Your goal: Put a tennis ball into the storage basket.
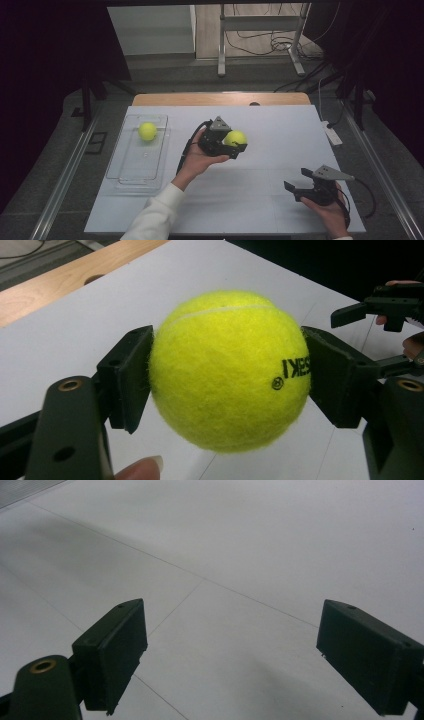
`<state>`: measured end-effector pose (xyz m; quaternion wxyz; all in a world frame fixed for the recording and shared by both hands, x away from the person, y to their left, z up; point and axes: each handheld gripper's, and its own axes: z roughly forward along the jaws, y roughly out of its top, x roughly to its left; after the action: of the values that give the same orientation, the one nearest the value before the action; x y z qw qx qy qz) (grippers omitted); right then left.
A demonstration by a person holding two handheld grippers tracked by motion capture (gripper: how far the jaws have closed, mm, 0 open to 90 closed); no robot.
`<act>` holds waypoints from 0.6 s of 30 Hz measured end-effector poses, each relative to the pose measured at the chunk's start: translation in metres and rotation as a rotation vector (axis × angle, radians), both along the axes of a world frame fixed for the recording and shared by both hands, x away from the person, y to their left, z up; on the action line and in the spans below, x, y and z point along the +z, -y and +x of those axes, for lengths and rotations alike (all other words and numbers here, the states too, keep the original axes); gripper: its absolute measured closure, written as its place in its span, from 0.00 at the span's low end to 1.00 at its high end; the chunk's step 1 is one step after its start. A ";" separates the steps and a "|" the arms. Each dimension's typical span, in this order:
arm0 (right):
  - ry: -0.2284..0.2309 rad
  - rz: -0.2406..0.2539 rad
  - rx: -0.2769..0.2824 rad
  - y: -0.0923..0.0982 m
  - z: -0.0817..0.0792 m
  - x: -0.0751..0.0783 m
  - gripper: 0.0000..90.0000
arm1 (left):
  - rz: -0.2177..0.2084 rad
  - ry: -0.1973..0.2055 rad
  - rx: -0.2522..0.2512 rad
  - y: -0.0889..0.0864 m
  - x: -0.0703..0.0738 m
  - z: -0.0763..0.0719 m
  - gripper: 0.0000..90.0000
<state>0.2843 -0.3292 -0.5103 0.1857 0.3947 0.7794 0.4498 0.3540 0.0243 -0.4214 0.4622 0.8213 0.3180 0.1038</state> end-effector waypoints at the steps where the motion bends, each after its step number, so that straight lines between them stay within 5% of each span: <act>1: 0.000 0.000 -0.001 0.000 0.000 0.000 0.15 | 0.001 0.002 0.000 -0.001 0.000 0.000 0.30; 18: 0.001 -0.004 -0.002 0.000 0.000 0.000 0.15 | -0.013 0.002 0.025 -0.018 -0.001 -0.005 0.30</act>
<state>0.2845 -0.3295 -0.5104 0.1873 0.3949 0.7797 0.4484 0.3489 0.0421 -0.4226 0.4664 0.8141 0.3286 0.1081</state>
